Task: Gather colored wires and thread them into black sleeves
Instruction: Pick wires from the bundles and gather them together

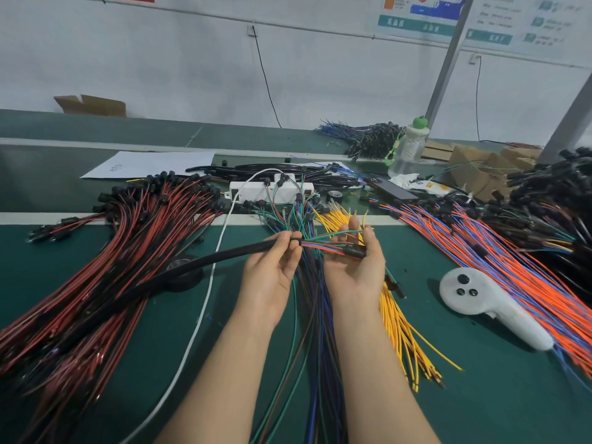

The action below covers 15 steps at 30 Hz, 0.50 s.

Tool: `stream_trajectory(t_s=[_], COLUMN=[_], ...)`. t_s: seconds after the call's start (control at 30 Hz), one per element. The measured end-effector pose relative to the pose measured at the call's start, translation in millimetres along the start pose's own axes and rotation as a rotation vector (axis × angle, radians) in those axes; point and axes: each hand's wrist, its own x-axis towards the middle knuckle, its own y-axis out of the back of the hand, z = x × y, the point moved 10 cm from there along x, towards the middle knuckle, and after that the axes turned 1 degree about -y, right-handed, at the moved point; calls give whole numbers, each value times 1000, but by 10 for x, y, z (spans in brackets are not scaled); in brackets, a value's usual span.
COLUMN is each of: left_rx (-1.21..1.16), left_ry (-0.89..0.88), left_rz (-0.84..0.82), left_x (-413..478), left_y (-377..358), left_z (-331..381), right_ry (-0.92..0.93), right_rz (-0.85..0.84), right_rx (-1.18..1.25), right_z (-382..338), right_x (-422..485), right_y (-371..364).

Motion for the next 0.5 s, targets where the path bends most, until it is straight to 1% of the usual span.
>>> stream_trajectory(t_s=[0.07, 0.17, 0.23, 0.27, 0.37, 0.5], left_rx=[-18, -27, -15, 1, 42, 26], left_ry=[4, 7, -2, -12, -37, -26], left_rz=[8, 27, 28, 24, 21, 18], left_x=[3, 8, 10, 12, 15, 18], left_y=[13, 47, 58, 60, 69, 72], left_z=[2, -2, 7, 18, 44, 54], right_ry=[-30, -25, -17, -13, -16, -96], right_rz=[22, 58, 70, 69, 43, -35], right_rx=[79, 173, 144, 67, -274, -517], right_z=[7, -35, -59, -67, -69, 7], right_x=[-5, -20, -2, 16, 56, 50], right_y=[18, 52, 73, 72, 36, -44])
